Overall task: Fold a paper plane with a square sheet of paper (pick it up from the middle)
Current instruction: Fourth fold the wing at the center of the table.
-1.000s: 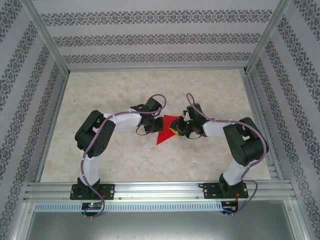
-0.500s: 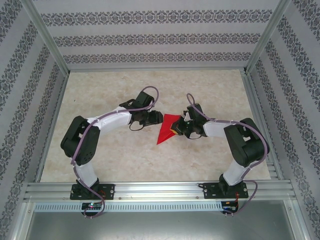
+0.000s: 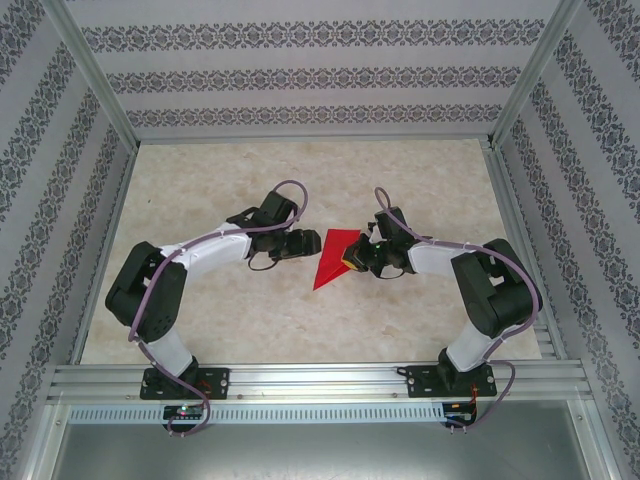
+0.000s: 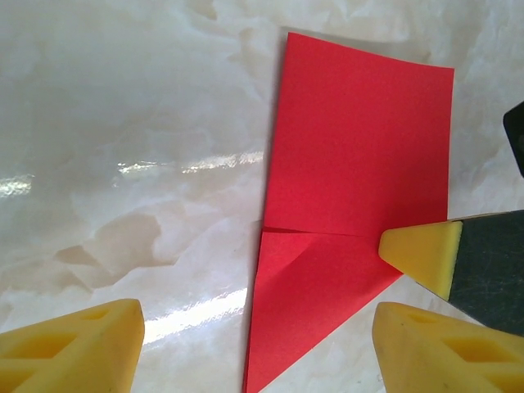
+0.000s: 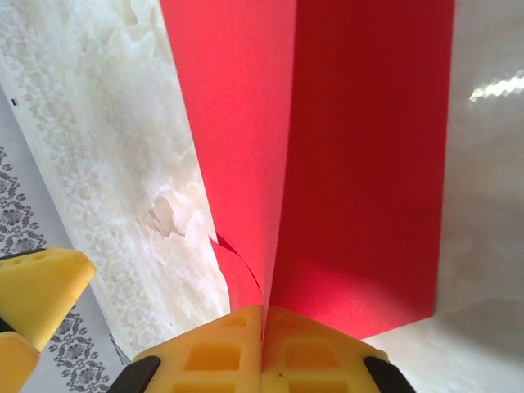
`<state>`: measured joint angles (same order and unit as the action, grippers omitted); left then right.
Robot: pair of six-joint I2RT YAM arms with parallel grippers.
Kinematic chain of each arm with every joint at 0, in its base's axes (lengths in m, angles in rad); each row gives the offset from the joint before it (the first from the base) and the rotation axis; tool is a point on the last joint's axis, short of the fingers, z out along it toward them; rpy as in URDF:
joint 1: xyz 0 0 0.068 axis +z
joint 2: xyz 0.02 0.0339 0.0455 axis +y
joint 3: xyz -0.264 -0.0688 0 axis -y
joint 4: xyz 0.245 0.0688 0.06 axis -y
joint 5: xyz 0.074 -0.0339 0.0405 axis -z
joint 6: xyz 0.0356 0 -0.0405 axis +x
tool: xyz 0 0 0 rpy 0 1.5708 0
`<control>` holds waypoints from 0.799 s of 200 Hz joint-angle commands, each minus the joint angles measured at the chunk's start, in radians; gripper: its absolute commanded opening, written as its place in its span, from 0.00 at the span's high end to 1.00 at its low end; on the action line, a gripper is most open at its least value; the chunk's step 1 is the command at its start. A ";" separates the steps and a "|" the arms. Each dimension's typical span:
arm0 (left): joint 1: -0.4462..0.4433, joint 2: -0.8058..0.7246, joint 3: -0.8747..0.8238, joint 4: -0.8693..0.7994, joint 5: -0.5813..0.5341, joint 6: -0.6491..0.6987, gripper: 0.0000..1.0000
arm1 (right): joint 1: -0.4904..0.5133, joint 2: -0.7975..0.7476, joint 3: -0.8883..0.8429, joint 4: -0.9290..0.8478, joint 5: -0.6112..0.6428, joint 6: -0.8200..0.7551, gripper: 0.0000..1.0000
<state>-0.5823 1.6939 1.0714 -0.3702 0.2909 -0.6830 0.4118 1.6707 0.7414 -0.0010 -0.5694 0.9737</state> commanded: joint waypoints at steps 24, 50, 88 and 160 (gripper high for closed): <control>0.006 -0.058 -0.093 0.213 0.091 0.123 0.25 | -0.001 -0.080 0.029 -0.063 0.065 0.076 0.98; -0.015 -0.090 -0.166 0.349 0.107 0.244 0.26 | -0.008 -0.115 0.050 -0.128 0.109 0.136 0.98; -0.047 -0.084 -0.223 0.523 0.109 0.436 0.31 | -0.027 -0.095 0.098 -0.172 0.105 0.178 0.98; -0.064 -0.038 -0.218 0.601 0.165 0.699 0.35 | -0.020 -0.025 0.181 -0.230 0.050 0.163 0.97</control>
<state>-0.6315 1.6314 0.8345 0.1730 0.4110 -0.1230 0.3904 1.6161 0.8856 -0.1951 -0.5011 1.1324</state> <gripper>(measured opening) 0.654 0.044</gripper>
